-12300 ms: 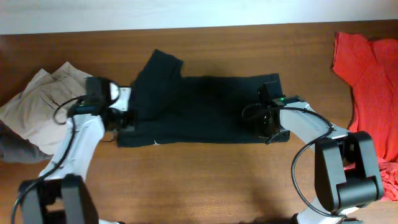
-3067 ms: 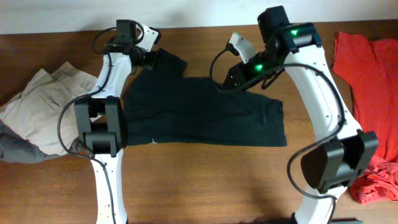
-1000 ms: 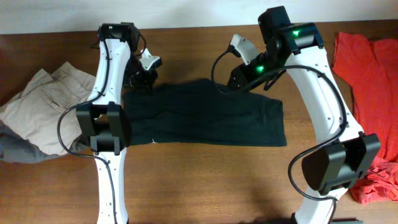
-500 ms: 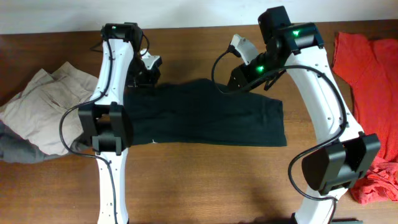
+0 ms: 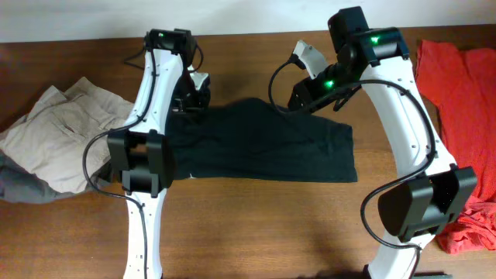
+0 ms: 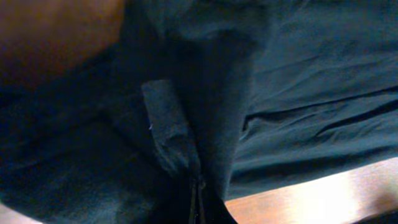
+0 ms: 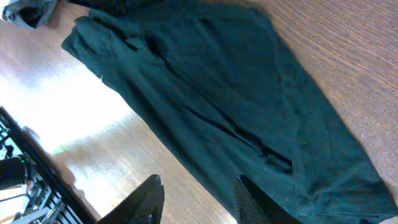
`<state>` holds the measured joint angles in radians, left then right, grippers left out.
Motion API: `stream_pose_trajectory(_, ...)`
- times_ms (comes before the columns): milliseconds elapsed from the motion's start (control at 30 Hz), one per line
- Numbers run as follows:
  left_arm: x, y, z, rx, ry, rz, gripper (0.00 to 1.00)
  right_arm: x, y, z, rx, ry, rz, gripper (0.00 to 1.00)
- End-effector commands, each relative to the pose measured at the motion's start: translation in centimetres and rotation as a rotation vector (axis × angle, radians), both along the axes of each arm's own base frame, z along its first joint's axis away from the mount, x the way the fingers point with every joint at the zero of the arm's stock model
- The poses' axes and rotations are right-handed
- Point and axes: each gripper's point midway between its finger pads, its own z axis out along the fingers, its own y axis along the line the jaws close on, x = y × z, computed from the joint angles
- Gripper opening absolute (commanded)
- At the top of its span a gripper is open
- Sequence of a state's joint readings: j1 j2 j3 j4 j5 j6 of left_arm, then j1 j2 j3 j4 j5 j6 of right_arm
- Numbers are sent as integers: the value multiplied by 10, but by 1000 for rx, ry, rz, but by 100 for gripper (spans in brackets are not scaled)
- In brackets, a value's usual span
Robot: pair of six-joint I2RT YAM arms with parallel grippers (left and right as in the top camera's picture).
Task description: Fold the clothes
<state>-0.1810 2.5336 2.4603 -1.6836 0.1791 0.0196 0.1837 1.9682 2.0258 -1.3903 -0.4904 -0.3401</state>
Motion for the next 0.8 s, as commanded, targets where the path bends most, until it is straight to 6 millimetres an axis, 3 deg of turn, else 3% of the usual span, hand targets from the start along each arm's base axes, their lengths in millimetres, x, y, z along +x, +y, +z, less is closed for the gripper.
stream_pose_trajectory(0, -7, 4, 4, 22, 17, 35, 2, 1, -2, 6, -1, -18, -9, 41)
stream_pose_trajectory(200, -17, 3, -5, 71, 52, 6, 15, 1, -2, 7, 0, -19, -9, 41)
stream_pose_trajectory(333, -18, 5, -6, 93, 53, 13, 19, 1, -2, 7, 0, -19, -9, 41)
stream_pose_trajectory(500, -16, 7, 9, 94, 12, 12, 19, 1, -2, 7, -1, -20, -9, 41)
stream_pose_trajectory(633, -9, 29, 41, 200, -93, 0, 18, 3, -4, 6, -10, -29, -12, 41)
stream_pose_trajectory(767, -13, 33, 109, 187, -261, 15, 16, 3, -7, 4, -32, -27, -17, 42)
